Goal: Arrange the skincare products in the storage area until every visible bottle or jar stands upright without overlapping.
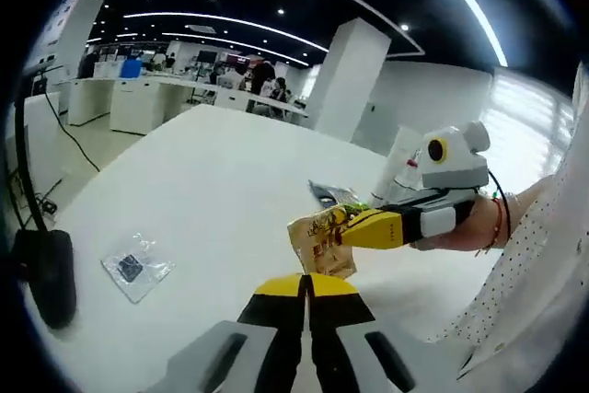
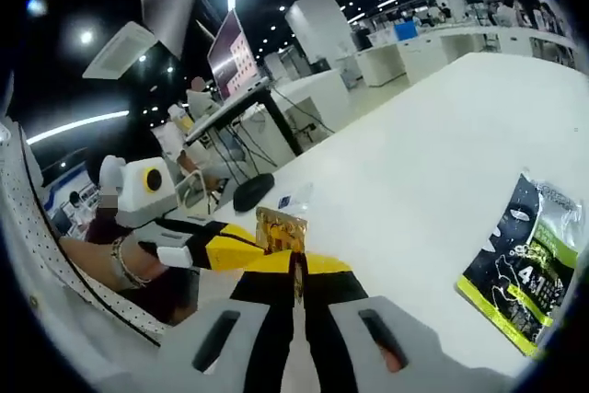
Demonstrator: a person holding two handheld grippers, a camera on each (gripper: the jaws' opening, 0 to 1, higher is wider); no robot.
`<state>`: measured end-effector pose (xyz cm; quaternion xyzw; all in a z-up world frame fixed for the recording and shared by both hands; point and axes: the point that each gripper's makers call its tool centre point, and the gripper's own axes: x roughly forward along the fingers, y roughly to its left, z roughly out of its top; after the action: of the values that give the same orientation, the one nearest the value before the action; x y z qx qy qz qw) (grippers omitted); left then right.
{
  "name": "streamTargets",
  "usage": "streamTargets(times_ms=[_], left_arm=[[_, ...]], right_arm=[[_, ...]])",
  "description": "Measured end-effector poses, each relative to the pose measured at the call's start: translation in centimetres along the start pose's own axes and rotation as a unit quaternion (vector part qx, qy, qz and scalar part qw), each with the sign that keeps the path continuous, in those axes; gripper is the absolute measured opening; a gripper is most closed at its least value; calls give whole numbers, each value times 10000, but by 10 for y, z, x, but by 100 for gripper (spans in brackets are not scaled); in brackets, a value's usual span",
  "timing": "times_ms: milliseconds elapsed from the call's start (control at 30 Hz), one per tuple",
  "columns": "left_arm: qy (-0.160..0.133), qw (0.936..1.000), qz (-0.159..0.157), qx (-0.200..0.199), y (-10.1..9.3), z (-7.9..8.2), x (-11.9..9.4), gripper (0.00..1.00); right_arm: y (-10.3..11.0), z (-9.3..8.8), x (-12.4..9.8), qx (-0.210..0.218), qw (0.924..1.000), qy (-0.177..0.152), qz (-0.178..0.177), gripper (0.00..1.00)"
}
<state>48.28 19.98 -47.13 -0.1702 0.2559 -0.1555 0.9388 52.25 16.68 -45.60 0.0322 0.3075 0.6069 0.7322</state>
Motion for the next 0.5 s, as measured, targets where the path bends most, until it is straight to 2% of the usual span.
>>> streamTargets(times_ms=[133, 233, 500], left_arm=[[141, 9999, 15, 33, 2, 2, 11, 0], [194, 9998, 78, 62, 5, 10, 25, 0], [397, 9986, 25, 355, 5, 27, 57, 0]], right_arm=[[-6, 0, 0, -34, 9998, -20, -175, 0], [-19, 5, -3, 213, 9984, -185, -490, 0], [-52, 15, -10, 221, 9927, -336, -1133, 0]])
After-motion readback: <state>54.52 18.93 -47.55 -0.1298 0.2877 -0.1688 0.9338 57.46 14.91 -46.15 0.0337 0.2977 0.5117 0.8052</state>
